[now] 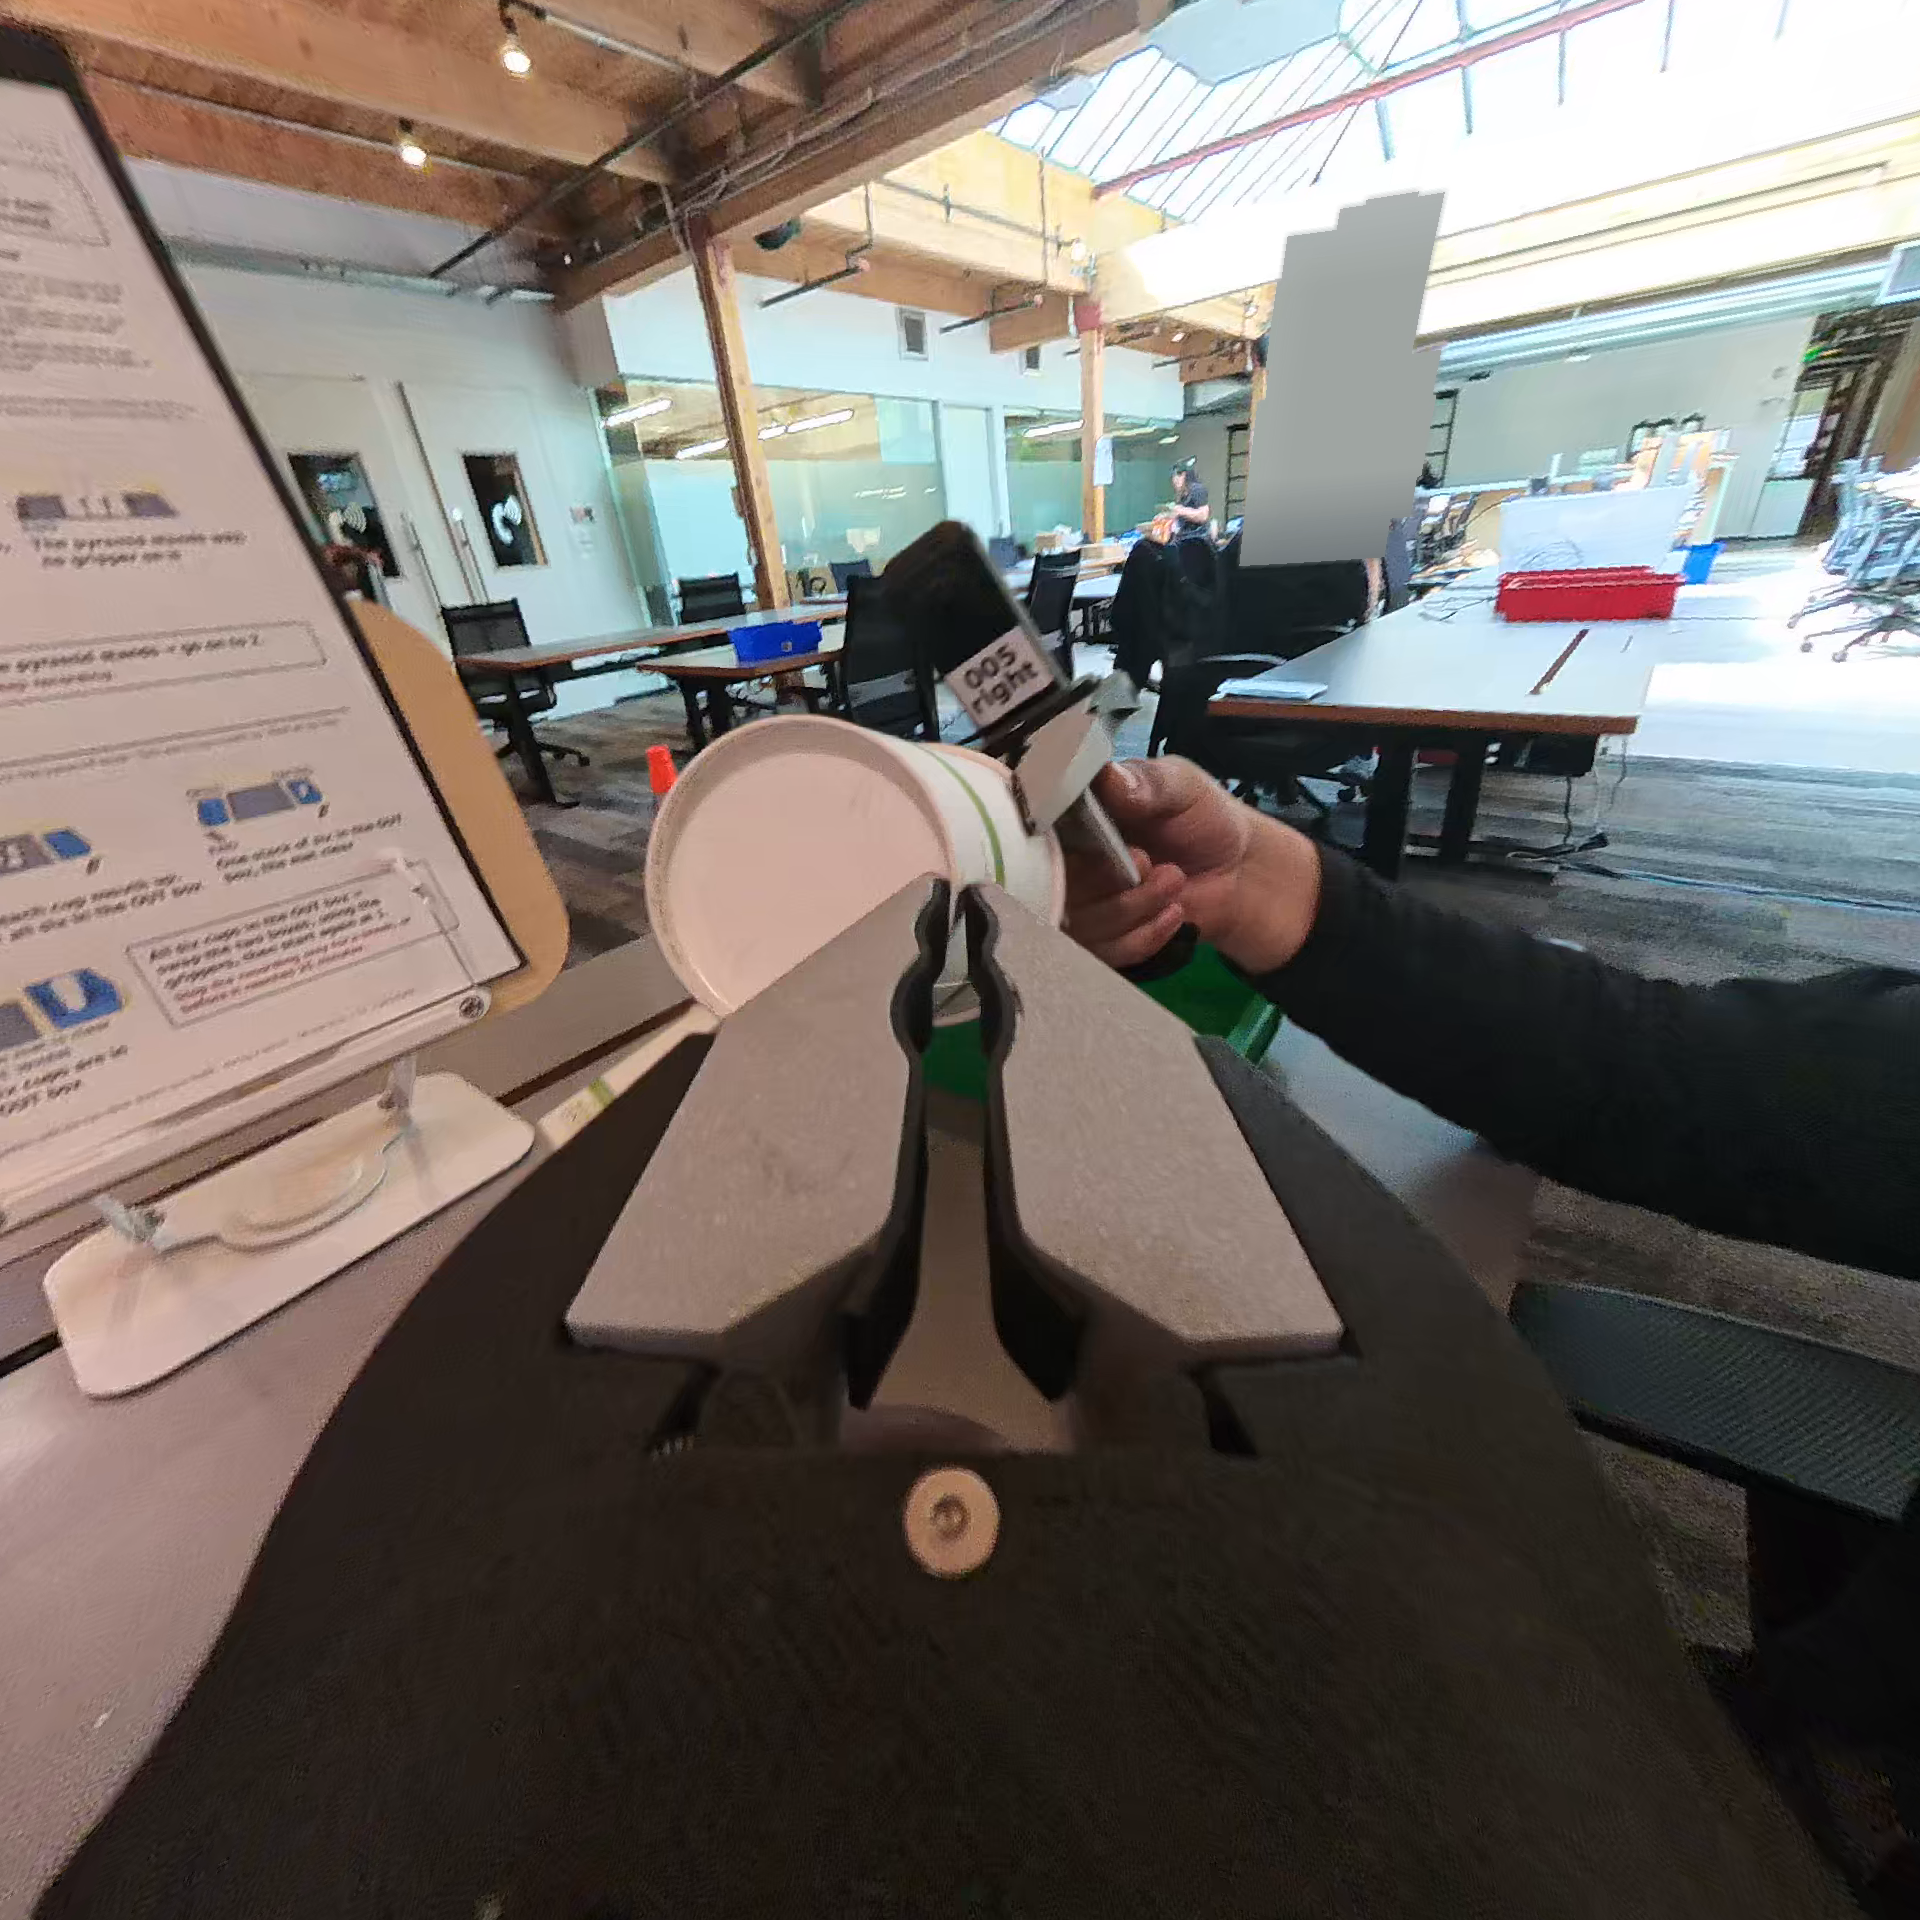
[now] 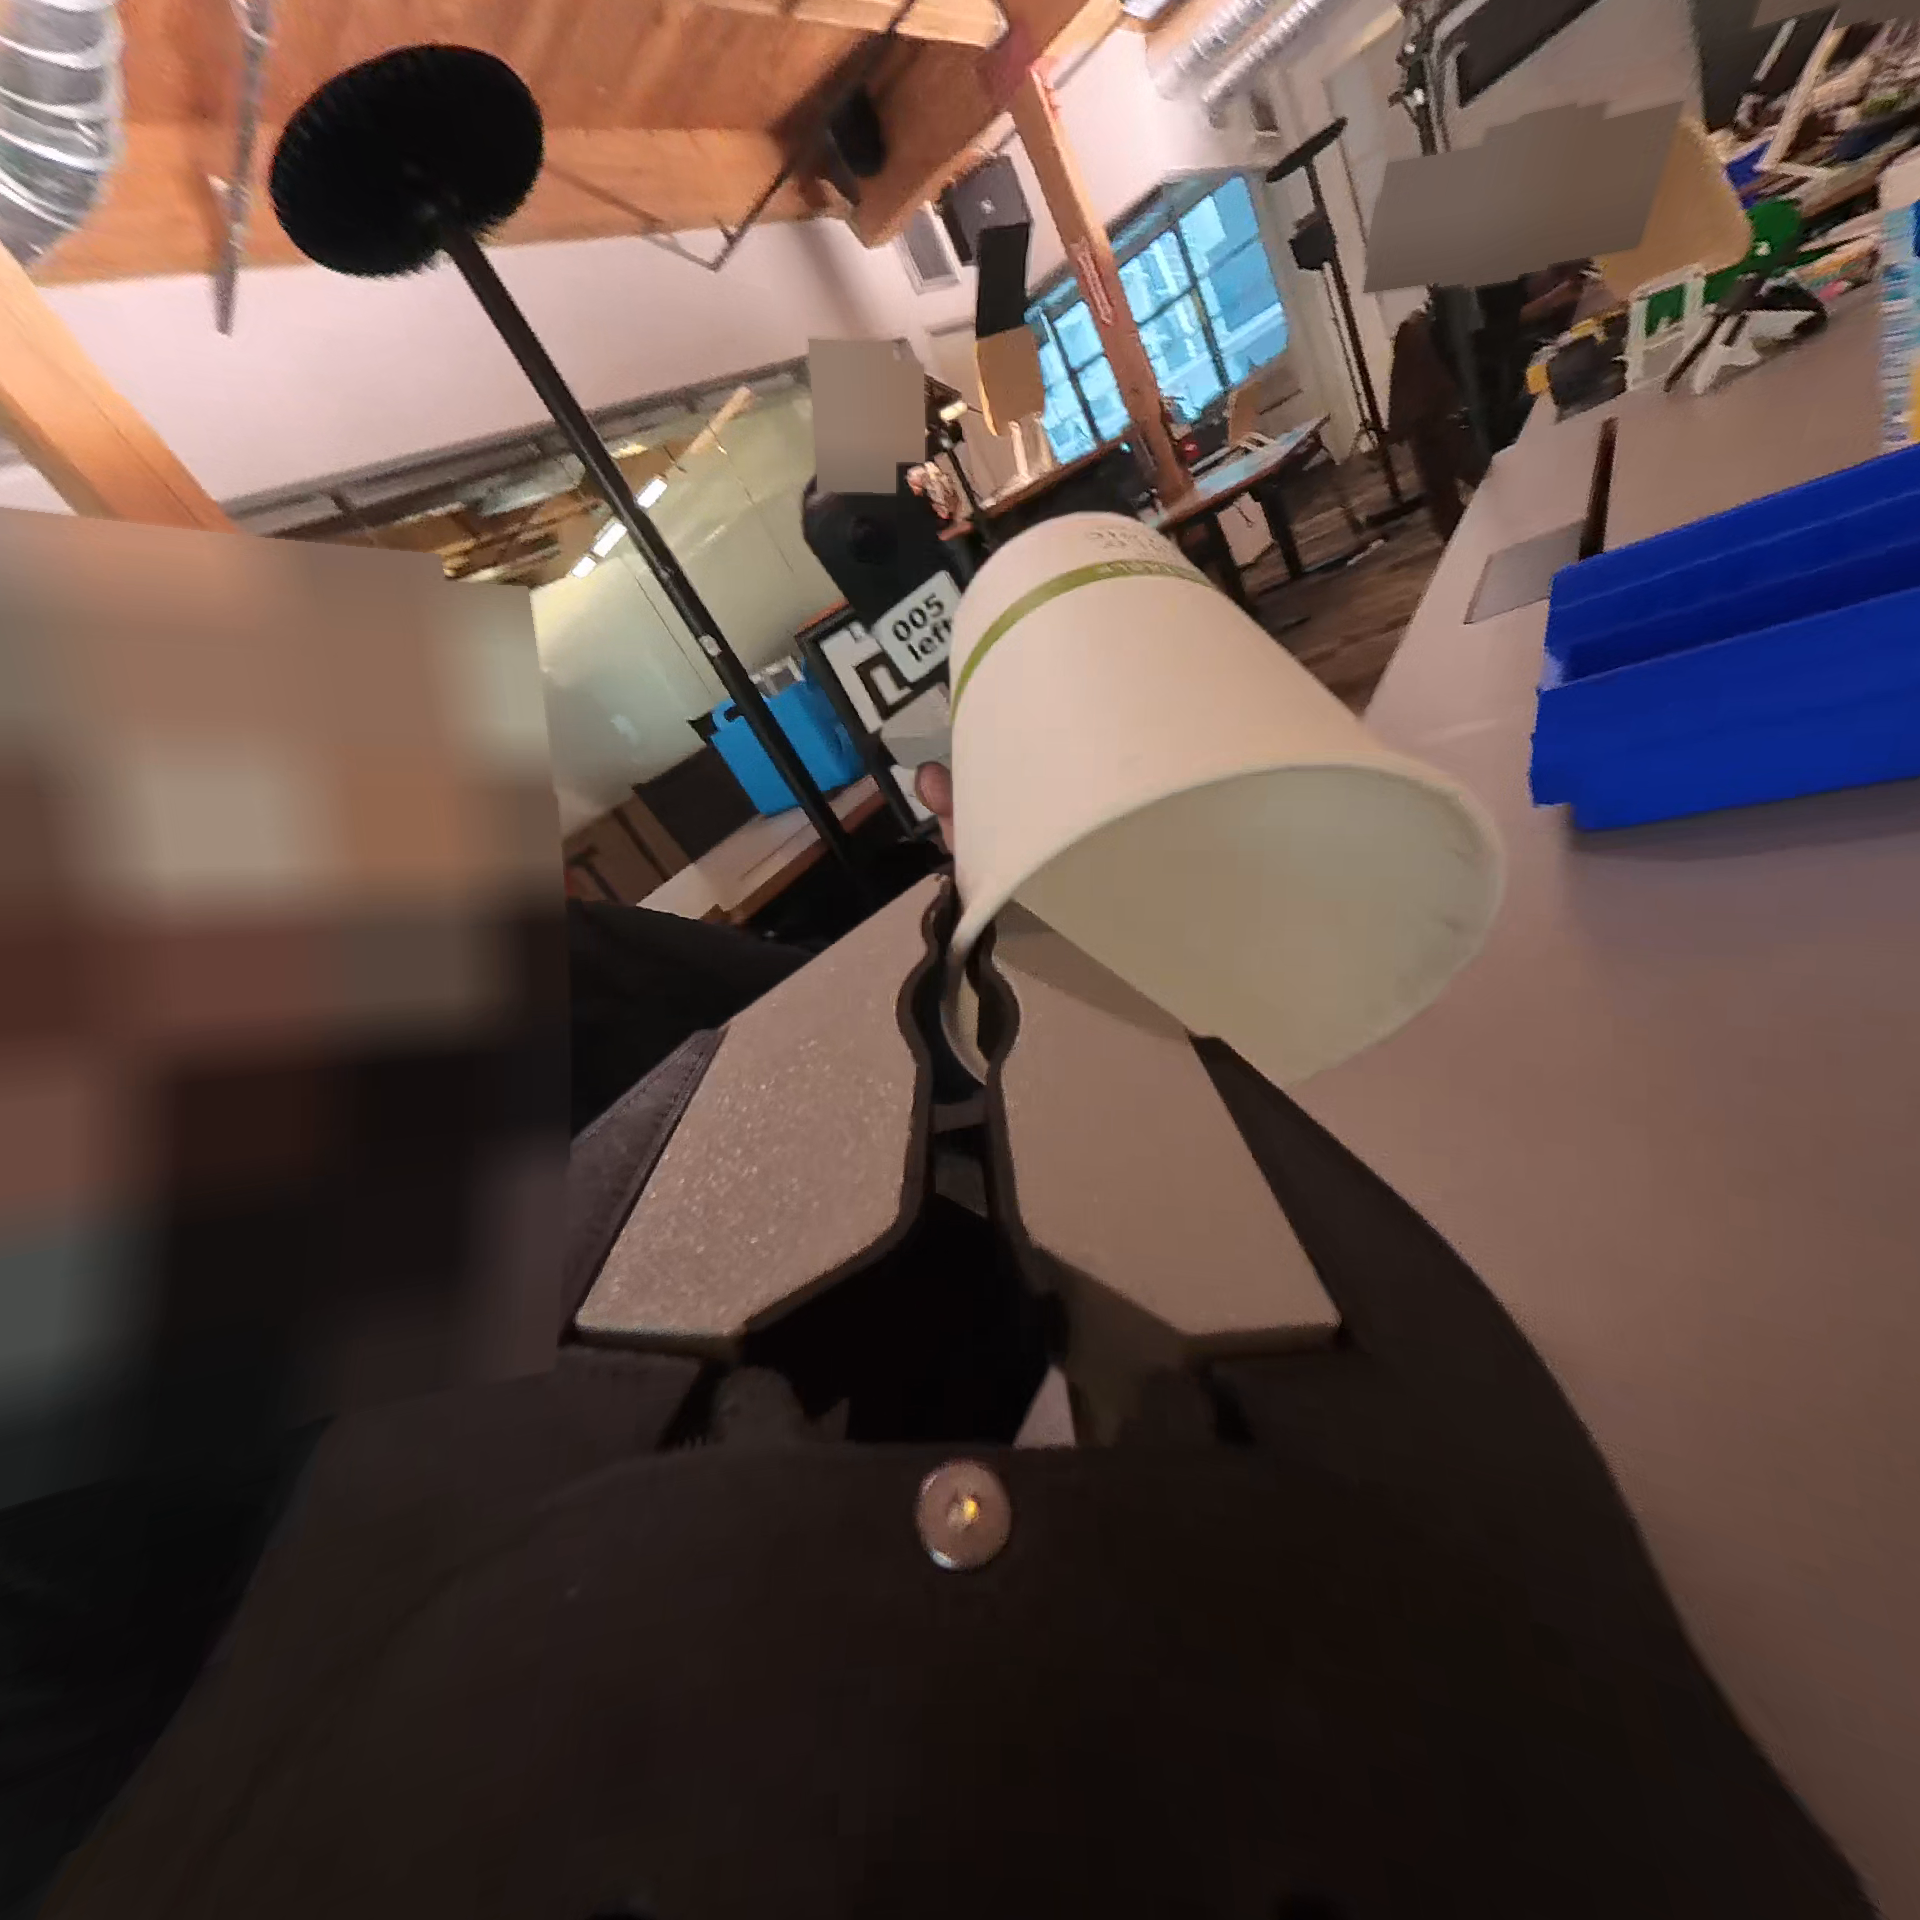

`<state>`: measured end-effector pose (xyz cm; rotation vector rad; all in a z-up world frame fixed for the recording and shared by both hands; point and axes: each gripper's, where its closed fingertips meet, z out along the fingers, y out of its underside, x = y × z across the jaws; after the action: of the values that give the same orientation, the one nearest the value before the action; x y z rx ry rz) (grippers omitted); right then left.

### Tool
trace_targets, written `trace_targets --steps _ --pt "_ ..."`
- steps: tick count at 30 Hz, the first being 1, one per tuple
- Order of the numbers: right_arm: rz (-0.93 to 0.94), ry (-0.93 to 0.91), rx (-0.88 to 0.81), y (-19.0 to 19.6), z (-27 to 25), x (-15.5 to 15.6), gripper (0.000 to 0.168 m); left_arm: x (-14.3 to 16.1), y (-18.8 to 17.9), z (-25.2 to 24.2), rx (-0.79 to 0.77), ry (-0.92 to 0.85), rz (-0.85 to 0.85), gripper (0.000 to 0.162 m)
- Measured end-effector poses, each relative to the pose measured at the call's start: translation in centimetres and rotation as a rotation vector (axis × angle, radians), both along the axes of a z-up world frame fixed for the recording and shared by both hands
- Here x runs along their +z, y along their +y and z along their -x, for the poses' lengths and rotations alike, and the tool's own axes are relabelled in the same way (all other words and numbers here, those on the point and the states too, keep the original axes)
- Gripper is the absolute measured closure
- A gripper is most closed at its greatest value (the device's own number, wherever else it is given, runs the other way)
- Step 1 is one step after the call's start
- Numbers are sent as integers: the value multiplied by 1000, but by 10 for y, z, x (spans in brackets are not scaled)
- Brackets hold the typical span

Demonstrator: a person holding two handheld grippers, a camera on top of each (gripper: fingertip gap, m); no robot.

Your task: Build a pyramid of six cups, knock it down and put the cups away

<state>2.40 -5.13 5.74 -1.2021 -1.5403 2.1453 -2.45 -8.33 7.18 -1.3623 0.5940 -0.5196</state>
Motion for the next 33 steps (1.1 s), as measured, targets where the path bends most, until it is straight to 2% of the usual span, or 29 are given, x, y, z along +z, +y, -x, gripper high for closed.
trace_targets --steps 5,7,9,12,14,17,20,22,25,29,33 --pt "-100 -121 -127 14 27 -39 168 -49 23 33 146 91 93 156" --pt "-166 -181 -178 22 33 -55 168 -77 36 49 208 130 179 141" --pt "-227 -206 -218 28 32 -59 168 -115 49 64 251 176 330 125" --pt "-362 -207 -336 45 16 -44 168 -177 61 87 313 261 543 109" --pt "-482 -191 -475 64 -7 -23 168 -207 66 99 356 307 610 109" --pt "-712 -209 -776 103 -60 8 168 -236 72 108 386 342 661 111" --pt "-867 -306 -1034 135 -124 25 168 -257 77 111 396 371 700 111" --pt "-927 -397 -1136 148 -159 25 168 -270 79 111 403 399 718 112" --pt "-967 -529 -1166 156 -186 11 168 -275 82 108 395 406 735 115" --pt "-1007 -713 -1119 159 -198 -17 168 -277 83 103 363 400 750 122" --pt "-1045 -836 -1082 152 -208 -33 168 -278 83 104 354 368 773 122"
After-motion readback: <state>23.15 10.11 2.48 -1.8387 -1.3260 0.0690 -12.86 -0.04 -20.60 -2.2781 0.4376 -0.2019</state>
